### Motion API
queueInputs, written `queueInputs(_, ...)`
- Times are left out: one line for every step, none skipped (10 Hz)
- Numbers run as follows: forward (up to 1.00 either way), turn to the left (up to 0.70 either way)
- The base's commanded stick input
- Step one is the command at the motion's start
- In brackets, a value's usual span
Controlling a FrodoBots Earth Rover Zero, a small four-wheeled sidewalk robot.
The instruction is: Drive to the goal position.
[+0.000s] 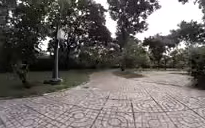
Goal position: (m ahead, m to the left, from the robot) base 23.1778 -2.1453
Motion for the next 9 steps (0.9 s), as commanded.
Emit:
queueInputs(1.0,0.0)
queueInputs(1.0,0.0)
queueInputs(1.0,-0.17)
queueInputs(1.0,-0.27)
queueInputs(1.0,-0.12)
queueInputs(1.0,0.0)
queueInputs(1.0,0.0)
queueInputs(1.0,-0.2)
queueInputs(1.0,-0.27)
